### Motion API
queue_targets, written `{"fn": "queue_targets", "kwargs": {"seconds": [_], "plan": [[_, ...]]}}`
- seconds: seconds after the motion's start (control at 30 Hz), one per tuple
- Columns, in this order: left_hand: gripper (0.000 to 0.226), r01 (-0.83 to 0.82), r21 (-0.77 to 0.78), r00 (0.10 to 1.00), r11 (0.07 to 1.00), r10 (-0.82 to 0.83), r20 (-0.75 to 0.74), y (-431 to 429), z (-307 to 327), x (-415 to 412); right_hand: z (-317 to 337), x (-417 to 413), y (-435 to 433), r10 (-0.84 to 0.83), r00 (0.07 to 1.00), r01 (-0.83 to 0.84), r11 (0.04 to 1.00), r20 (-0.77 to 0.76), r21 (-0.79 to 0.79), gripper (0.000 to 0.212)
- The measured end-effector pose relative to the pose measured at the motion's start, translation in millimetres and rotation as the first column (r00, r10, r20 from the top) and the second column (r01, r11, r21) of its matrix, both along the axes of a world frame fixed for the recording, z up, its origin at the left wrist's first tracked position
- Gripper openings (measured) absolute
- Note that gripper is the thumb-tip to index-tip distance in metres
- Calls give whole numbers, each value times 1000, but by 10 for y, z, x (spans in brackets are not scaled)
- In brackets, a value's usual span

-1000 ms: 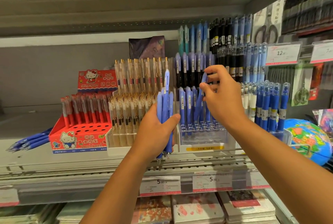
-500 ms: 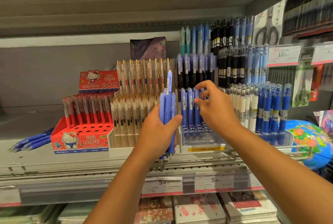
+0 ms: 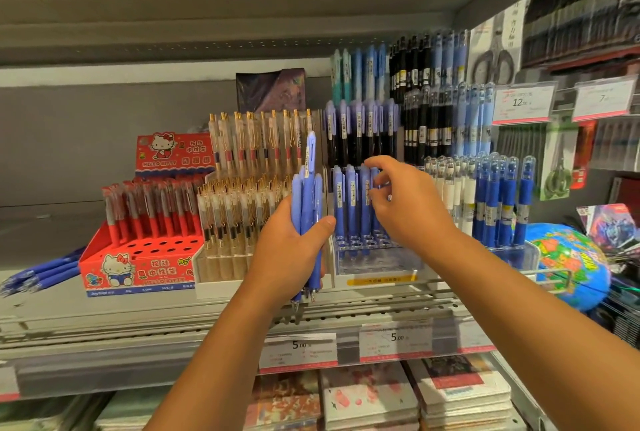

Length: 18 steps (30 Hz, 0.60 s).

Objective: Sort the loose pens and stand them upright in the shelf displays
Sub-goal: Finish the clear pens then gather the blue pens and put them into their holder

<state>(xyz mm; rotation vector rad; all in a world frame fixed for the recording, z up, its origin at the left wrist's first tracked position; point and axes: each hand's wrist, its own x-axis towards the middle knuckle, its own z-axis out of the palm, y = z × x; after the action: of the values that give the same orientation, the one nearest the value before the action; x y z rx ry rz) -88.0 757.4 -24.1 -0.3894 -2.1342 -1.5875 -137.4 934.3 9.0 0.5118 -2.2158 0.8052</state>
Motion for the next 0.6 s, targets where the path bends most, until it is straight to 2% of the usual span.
{"fn": "queue_targets", "kwargs": {"seconds": [0.13,0.23,0.33,0.4,0.57,0.6], "plan": [[38,3,3,1000,1000,-3,8,-4,-4,-7,172,61,9,-66,998,66,997,-8,27,44],[34,4,1,1000,1000,-4,7,-10,-10,-2,387,90,21,-134,991,132,978,3,163,48],[39,2,0,1000,1000,-2,7,-8,-7,4,567,95,17,-209,977,178,911,44,372,45],[41,-1,-2,1000,1000,1,5,-3,-4,4,629,87,18,-269,963,237,849,0,473,35],[31,16,8,1000,1000,-16,4,-5,1,14,638,71,33,-364,927,352,752,-93,558,16],[33,17,8,1000,1000,-17,3,-6,2,17,629,74,30,-385,918,367,739,-93,564,18]]}}
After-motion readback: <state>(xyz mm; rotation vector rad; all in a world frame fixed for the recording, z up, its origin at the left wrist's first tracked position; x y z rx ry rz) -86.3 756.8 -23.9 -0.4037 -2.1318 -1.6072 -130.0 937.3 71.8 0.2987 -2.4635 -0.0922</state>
